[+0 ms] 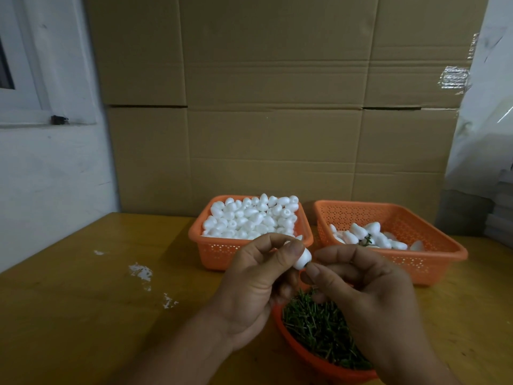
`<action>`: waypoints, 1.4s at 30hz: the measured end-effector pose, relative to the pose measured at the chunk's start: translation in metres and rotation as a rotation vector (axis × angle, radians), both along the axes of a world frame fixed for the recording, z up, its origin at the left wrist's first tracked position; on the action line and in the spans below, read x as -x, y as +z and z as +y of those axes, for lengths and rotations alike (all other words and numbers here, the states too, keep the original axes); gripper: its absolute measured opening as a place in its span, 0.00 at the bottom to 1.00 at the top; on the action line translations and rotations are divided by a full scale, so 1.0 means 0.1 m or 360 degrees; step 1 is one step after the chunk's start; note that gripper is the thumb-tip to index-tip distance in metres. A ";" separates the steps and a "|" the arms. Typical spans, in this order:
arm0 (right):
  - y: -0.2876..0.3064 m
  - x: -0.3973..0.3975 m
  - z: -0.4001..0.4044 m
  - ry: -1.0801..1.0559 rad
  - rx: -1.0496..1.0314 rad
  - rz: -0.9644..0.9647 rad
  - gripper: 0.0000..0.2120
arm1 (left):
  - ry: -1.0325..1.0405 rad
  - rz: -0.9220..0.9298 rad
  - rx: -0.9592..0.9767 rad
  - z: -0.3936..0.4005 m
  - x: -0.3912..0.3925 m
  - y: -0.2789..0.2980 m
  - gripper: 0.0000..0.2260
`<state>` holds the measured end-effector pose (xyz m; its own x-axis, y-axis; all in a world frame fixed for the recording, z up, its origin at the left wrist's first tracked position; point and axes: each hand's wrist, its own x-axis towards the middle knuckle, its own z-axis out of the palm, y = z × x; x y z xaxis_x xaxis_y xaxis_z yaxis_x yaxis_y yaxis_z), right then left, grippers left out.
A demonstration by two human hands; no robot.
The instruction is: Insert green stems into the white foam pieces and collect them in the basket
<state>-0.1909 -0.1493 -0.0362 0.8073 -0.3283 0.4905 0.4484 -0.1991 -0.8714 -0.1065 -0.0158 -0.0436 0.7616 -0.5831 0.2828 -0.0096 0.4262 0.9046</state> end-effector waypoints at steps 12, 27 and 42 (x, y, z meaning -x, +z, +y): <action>-0.01 0.02 0.04 -0.0050 0.0023 0.0074 0.07 | 0.0261 -0.0548 0.0000 -0.04 0.02 -0.06 0.06; -0.09 -0.01 0.00 -0.0115 0.0089 0.0091 0.08 | 0.0371 -0.0762 -0.0188 -0.07 0.04 -0.13 0.07; -0.04 -0.59 -0.92 -0.0810 0.0701 0.0471 0.04 | 0.0462 -0.0810 -0.0572 -0.08 -0.09 -0.33 0.16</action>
<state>-0.1321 -0.2417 -0.0405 0.7266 -0.5204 0.4485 -0.0345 -0.6796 -0.7327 -0.0974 -0.0236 -0.0762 0.7247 -0.5002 0.4739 -0.5391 0.0168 0.8421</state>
